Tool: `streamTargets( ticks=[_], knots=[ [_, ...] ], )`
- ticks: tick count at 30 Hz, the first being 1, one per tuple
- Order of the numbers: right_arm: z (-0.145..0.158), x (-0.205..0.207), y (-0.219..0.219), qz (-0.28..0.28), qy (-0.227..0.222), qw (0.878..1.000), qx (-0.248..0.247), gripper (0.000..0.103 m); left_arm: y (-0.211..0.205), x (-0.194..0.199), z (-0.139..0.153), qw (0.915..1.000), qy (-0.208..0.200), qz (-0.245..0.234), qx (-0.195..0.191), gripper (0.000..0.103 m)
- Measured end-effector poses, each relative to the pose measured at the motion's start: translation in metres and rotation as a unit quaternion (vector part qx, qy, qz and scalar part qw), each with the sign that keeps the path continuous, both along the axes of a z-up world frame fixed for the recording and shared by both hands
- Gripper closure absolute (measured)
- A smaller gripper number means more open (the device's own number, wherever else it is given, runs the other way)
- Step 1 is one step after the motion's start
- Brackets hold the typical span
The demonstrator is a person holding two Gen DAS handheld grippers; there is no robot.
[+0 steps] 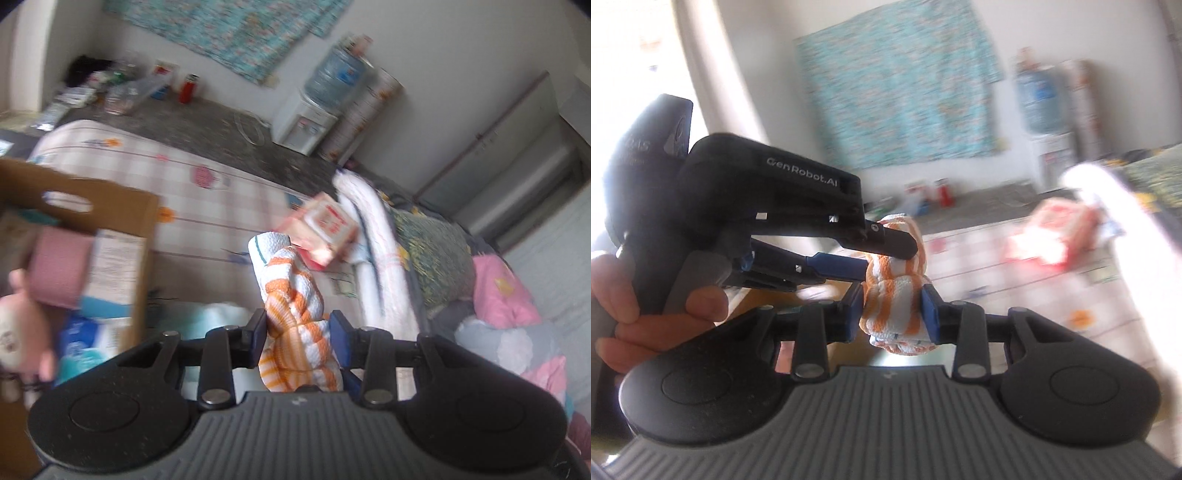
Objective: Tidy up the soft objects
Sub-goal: 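Carry the orange-striped towel with both grippers over the box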
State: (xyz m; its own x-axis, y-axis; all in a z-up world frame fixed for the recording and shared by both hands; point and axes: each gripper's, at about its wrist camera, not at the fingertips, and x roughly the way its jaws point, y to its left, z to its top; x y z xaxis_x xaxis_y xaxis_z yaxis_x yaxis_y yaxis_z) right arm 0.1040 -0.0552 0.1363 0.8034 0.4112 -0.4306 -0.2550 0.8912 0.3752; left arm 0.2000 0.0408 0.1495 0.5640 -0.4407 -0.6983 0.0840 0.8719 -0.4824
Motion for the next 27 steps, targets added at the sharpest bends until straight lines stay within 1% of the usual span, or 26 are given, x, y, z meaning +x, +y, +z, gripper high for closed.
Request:
streamTargets(
  ticks=[3,6,10,14,16,18,22,25,27],
  knots=[
    [0.001,0.002,0.042,0.059,0.016,0.998,0.018,0.069,0.048,-0.017,-0.001,0.9988,0.003,0.046,0.014,0.065],
    [-0.003,0.008,0.088,0.116,0.045,0.991,0.04,0.068,0.095,-0.028,-0.008,0.9957,0.019,0.088,0.023,0.065],
    [-0.014,0.015,0.144,0.181,0.094,0.977,0.059,0.068,0.153,-0.041,-0.026,0.9896,0.047,0.134,0.025,0.065],
    [-0.028,0.019,0.194,0.228,0.135,0.962,0.059,0.068,0.199,-0.056,-0.048,0.982,0.076,0.17,0.034,0.065],
    [-0.034,0.02,0.221,0.247,0.155,0.955,0.053,0.068,0.214,-0.057,-0.058,0.9787,0.089,0.179,0.046,0.065],
    [-0.043,0.025,0.237,0.264,0.175,0.947,0.045,0.068,0.226,-0.058,-0.067,0.9755,0.102,0.184,0.064,0.065],
    [-0.061,0.027,0.273,0.294,0.219,0.93,0.03,0.068,0.24,-0.053,-0.088,0.9691,0.14,0.169,0.112,0.064],
    [-0.077,0.032,0.287,0.315,0.263,0.911,0.026,0.062,0.245,-0.051,-0.106,0.9637,0.169,0.147,0.145,0.063],
    [-0.088,0.032,0.296,0.32,0.291,0.901,0.022,0.058,0.248,-0.051,-0.113,0.962,0.182,0.14,0.148,0.062]
  ],
)
